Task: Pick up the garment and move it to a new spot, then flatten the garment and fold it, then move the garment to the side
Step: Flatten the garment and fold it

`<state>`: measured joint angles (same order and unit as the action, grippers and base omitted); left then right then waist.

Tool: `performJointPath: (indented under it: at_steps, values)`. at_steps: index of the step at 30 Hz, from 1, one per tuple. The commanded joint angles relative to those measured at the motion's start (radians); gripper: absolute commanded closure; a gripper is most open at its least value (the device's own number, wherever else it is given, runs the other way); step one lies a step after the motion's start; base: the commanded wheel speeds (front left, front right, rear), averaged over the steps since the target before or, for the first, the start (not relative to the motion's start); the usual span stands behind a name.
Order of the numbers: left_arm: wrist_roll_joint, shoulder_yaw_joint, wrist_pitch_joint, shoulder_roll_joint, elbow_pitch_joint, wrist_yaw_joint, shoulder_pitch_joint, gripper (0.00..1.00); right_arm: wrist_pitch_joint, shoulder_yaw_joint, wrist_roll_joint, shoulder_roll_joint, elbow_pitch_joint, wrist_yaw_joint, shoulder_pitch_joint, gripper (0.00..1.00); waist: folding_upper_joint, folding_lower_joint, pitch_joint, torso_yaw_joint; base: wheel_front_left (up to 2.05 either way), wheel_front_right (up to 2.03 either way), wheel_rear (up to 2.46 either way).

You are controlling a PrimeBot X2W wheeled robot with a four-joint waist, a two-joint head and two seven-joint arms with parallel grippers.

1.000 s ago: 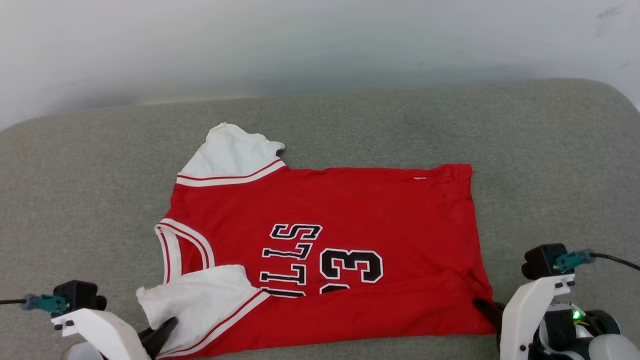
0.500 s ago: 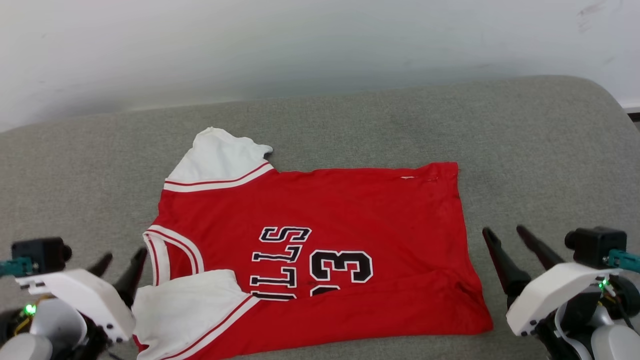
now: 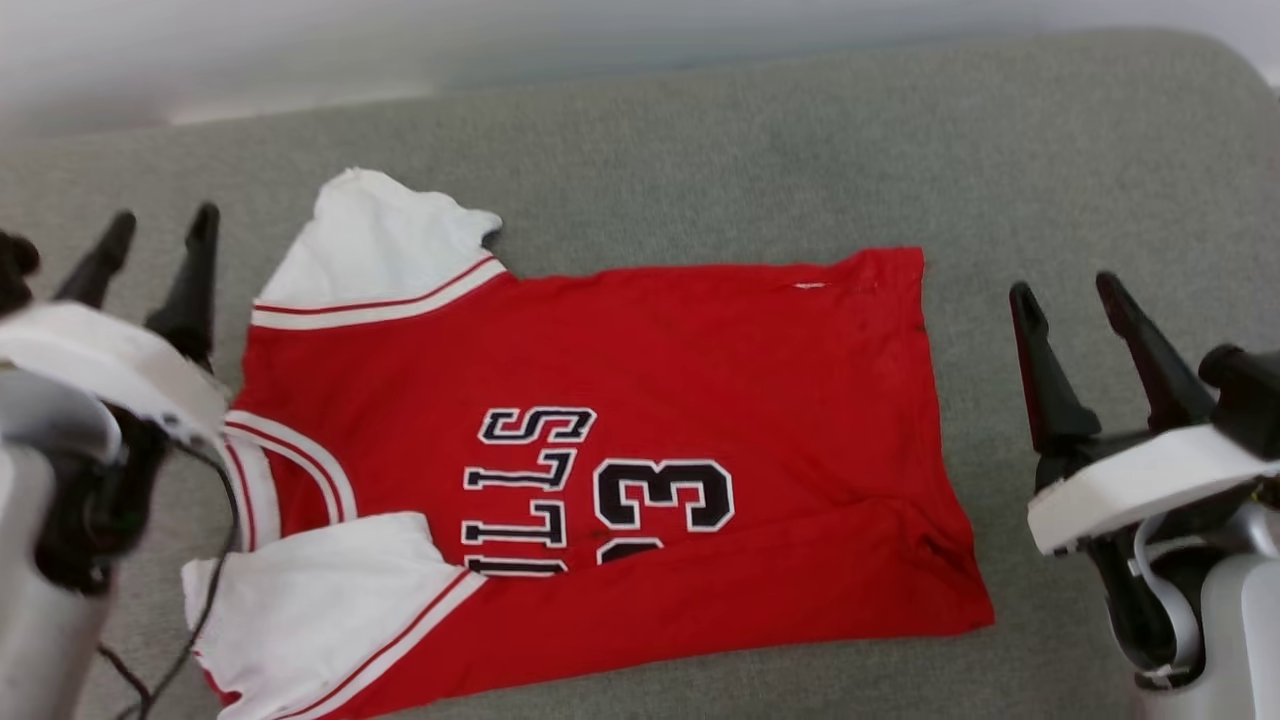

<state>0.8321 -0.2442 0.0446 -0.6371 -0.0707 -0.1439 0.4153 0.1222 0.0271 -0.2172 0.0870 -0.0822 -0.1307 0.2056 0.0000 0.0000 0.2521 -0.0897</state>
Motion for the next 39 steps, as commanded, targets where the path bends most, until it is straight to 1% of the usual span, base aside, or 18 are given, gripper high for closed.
performJointPath:
  at_steps: [1,4,7,11,13,16,20,25,27,28,30,31,32,33,36,39]
  values:
    - [0.002,0.002,0.01,-0.007,-0.022,0.014,0.05,0.0,-0.005,-0.003,-0.002,-0.009,-0.014,0.0,0.023,0.0,0.0,0.0,0.08,-0.027,0.0,0.0,0.0]
    - [0.024,-0.001,0.053,-0.012,-0.099,0.058,0.157,0.0,-0.003,-0.014,0.009,-0.019,-0.038,0.0,0.053,0.0,0.0,0.0,0.128,-0.048,0.0,0.0,0.0]
    - [0.053,-0.012,0.129,-0.032,-0.19,0.108,0.268,0.0,-0.002,-0.026,0.003,-0.025,-0.05,0.0,0.08,0.0,0.0,0.0,0.169,-0.074,0.0,0.0,0.0]
    - [0.088,-0.042,0.283,-0.069,-0.293,0.175,0.399,0.0,-0.009,-0.043,-0.019,-0.032,-0.044,0.0,0.104,0.0,0.0,0.0,0.21,-0.109,0.0,0.0,0.0]
    - [0.105,-0.057,0.371,-0.093,-0.337,0.194,0.455,0.0,-0.015,-0.052,-0.023,-0.034,-0.033,0.0,0.109,0.0,0.0,0.0,0.228,-0.129,0.0,0.0,0.0]
    - [0.128,-0.071,0.498,-0.125,-0.388,0.202,0.517,0.0,-0.024,-0.06,-0.039,-0.036,-0.017,0.0,0.115,0.0,0.0,0.0,0.252,-0.16,0.0,0.0,0.0]
    - [0.157,-0.083,0.639,-0.166,-0.431,0.19,0.565,0.0,-0.041,-0.069,-0.061,-0.038,0.009,0.0,0.121,0.0,0.0,0.0,0.288,-0.196,0.0,0.0,0.0]
    - [0.182,-0.096,0.761,-0.195,-0.458,0.17,0.579,0.0,-0.069,-0.08,-0.098,-0.038,0.042,0.0,0.126,0.0,0.0,0.0,0.322,-0.222,0.0,0.0,0.0]
    - [0.189,-0.109,0.798,-0.194,-0.466,0.174,0.567,0.0,-0.076,-0.083,-0.104,-0.038,0.055,0.0,0.127,0.0,0.0,0.0,0.328,-0.228,0.0,0.0,0.0]
    - [0.188,-0.11,0.797,-0.194,-0.469,0.174,0.562,0.0,-0.08,-0.084,-0.107,-0.038,0.061,0.0,0.127,0.0,0.0,0.0,0.331,-0.23,0.0,0.0,0.0]
    - [0.207,-0.119,0.835,-0.186,-0.489,0.168,0.531,0.0,-0.086,-0.082,-0.107,-0.038,0.074,0.0,0.126,0.0,0.0,0.0,0.331,-0.235,0.0,0.0,0.0]
    - [0.216,-0.12,0.845,-0.178,-0.494,0.164,0.517,0.42,-0.086,-0.08,-0.107,-0.038,0.079,0.0,0.127,0.0,0.0,0.0,0.329,-0.237,0.0,0.0,0.0]
    - [0.221,-0.122,0.85,-0.173,-0.497,0.161,0.507,0.89,-0.087,-0.078,-0.109,-0.038,0.083,0.0,0.128,0.0,0.0,0.0,0.327,-0.237,0.0,0.0,0.0]
    - [0.227,-0.126,0.86,-0.166,-0.501,0.159,0.496,1.0,-0.088,-0.077,-0.11,-0.038,0.088,0.0,0.13,0.0,0.0,0.0,0.324,-0.237,0.0,0.0,0.0]
    - [0.23,-0.121,0.828,-0.144,-0.493,0.156,0.496,1.0,-0.078,-0.065,-0.115,-0.038,0.098,0.0,0.135,0.0,0.0,0.0,0.314,-0.23,0.0,0.0,0.0]
    - [0.224,-0.117,0.799,-0.135,-0.494,0.152,0.503,1.0,-0.051,-0.057,-0.13,-0.038,0.106,0.0,0.142,0.0,0.0,0.0,0.297,-0.217,0.0,0.0,0.0]
